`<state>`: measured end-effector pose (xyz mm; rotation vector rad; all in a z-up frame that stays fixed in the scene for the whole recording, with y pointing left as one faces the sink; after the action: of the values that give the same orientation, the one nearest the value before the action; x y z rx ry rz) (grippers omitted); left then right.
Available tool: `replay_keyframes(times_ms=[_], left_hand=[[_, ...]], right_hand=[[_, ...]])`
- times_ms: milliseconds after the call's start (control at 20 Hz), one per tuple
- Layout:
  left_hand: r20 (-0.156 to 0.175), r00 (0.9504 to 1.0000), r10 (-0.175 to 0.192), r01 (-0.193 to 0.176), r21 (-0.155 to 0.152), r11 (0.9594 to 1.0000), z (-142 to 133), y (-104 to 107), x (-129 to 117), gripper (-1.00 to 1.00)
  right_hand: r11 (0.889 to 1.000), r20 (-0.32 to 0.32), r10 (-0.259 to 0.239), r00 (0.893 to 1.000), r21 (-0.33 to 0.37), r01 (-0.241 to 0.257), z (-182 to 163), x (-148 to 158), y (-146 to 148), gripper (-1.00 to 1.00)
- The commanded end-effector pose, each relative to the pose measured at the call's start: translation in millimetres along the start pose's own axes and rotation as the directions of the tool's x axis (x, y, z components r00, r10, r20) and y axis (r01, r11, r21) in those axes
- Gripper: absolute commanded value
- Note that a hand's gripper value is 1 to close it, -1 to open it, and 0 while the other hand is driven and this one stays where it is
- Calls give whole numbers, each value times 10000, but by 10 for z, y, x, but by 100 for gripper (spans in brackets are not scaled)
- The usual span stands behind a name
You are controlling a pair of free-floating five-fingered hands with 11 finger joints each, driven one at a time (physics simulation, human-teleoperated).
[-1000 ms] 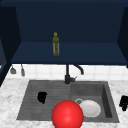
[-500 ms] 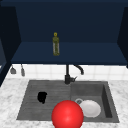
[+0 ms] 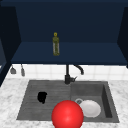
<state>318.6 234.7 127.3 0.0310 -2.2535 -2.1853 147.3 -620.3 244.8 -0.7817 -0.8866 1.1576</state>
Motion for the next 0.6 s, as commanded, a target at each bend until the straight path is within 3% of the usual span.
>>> replay_keyframes(times_ms=[0,550], left_hand=[[0,10000,0,0,0,10000,0,0,0,0],[0,10000,0,0,0,10000,0,0,0,0]], right_hand=[[9994,440,-170,9989,-286,183,-134,-293,173,100],[9984,500,38,9987,-570,-10,-763,-1040,609,100]])
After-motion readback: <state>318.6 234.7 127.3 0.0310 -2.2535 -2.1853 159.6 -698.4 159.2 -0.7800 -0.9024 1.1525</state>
